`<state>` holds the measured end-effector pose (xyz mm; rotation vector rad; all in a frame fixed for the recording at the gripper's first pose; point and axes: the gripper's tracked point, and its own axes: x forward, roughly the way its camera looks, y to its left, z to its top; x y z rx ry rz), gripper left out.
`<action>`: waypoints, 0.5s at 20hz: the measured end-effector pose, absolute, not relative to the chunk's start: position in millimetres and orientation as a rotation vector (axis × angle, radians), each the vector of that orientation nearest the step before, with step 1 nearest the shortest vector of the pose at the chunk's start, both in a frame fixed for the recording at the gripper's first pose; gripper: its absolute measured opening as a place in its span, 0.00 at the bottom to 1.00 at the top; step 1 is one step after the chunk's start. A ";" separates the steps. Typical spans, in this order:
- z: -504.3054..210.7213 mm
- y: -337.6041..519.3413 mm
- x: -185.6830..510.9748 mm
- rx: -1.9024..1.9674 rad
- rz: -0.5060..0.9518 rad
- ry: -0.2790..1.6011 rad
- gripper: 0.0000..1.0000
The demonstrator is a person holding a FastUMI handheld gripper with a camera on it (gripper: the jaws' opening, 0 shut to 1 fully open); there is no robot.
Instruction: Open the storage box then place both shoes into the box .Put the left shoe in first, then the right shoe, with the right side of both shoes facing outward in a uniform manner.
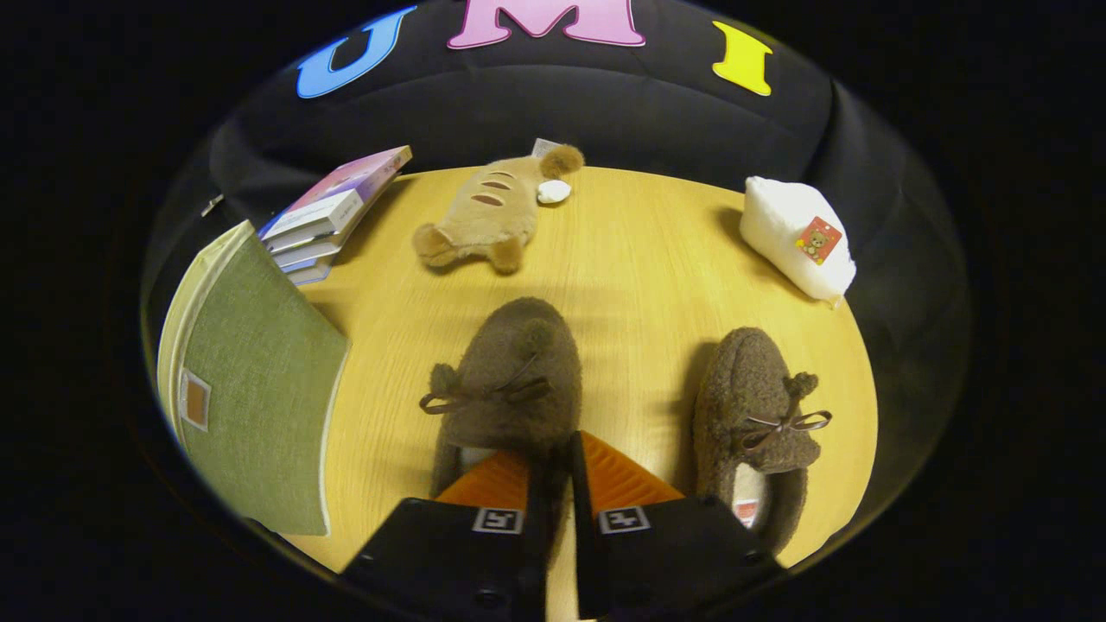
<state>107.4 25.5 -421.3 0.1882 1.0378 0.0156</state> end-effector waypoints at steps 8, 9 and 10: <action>-397.0 31.8 97.7 0.252 0.029 1.005 0.06; -393.9 31.9 97.8 0.257 0.030 0.995 0.06; -391.7 31.7 97.8 0.255 0.029 0.987 0.05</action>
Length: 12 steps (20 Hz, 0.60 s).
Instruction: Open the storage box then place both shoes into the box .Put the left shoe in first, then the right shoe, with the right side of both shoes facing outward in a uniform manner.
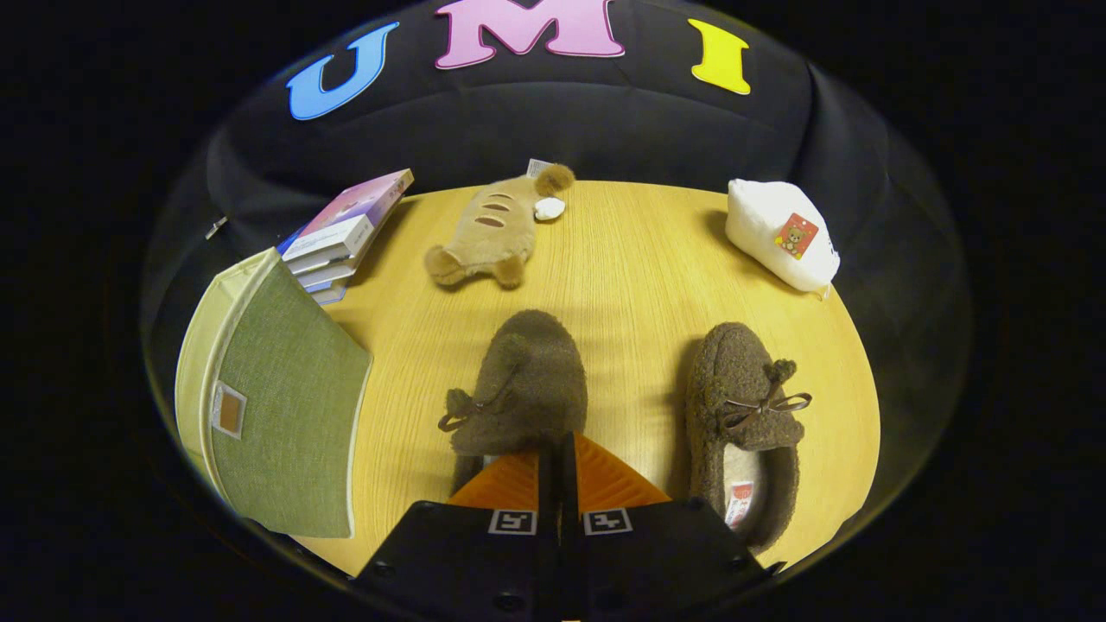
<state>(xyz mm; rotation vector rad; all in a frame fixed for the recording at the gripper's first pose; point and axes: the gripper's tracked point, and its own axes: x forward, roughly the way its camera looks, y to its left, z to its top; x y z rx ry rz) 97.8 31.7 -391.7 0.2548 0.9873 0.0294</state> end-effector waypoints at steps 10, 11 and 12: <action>-327.2 40.2 93.7 0.338 0.067 0.943 0.05; -312.7 42.2 94.9 0.345 0.070 0.933 0.05; -298.1 44.4 95.4 0.355 0.074 0.925 0.05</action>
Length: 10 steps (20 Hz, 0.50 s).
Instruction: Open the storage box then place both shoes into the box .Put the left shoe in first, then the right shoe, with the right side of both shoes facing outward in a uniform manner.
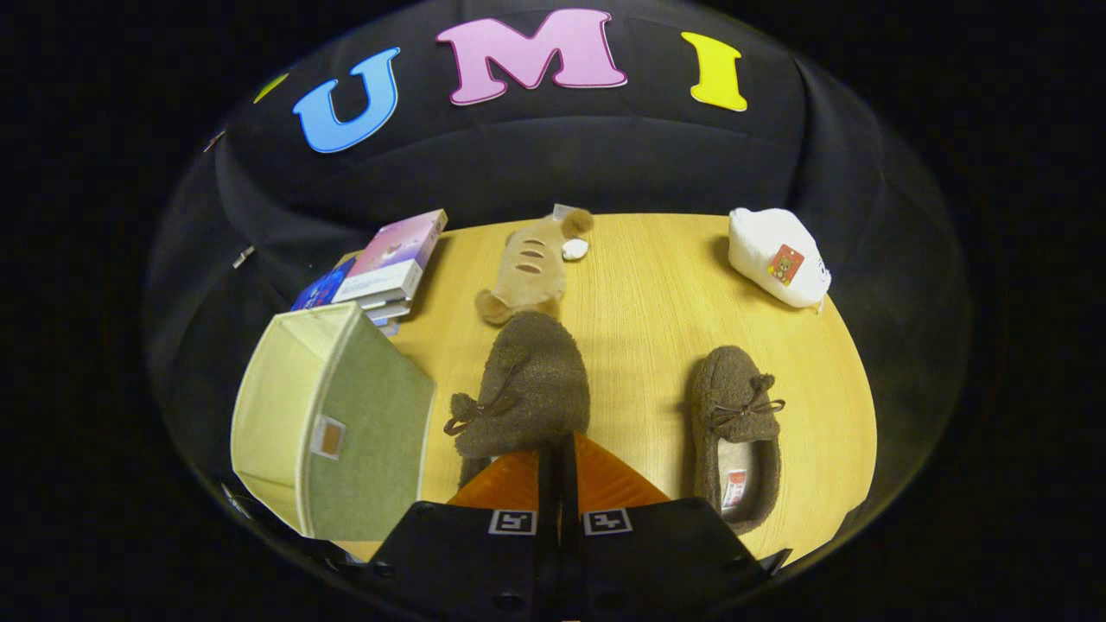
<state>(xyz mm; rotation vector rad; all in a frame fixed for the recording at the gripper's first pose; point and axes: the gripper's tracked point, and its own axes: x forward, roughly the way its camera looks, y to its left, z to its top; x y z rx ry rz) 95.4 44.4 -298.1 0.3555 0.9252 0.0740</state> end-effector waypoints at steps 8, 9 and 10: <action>-182.7 120.7 111.0 0.434 0.180 0.836 0.05; -174.6 137.1 112.0 0.444 0.201 0.836 0.05; -168.8 153.9 112.7 0.454 0.218 0.838 0.05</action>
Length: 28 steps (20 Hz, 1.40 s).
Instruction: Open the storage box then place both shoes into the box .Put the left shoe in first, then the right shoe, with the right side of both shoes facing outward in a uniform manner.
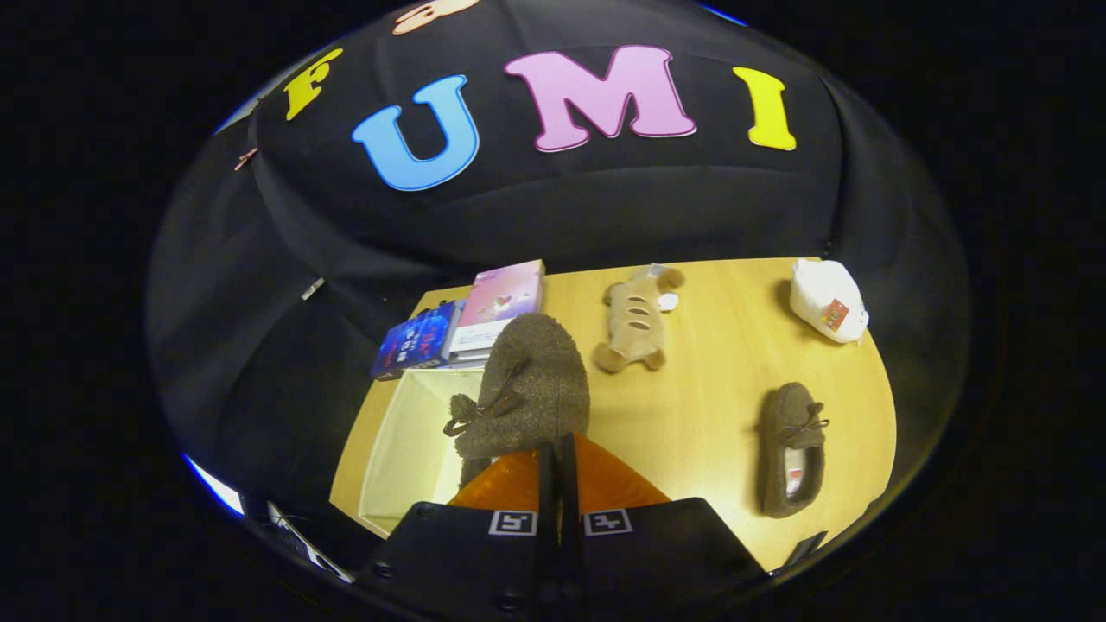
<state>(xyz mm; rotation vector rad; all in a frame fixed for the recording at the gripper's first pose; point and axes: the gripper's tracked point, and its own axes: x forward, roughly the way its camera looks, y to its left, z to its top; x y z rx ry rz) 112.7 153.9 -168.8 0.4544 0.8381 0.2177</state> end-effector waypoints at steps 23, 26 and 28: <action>-172.1 338.6 96.1 0.691 0.472 0.986 0.30; -167.5 333.7 96.6 0.677 0.489 0.963 0.46; -164.8 325.4 96.8 0.666 0.487 0.944 0.54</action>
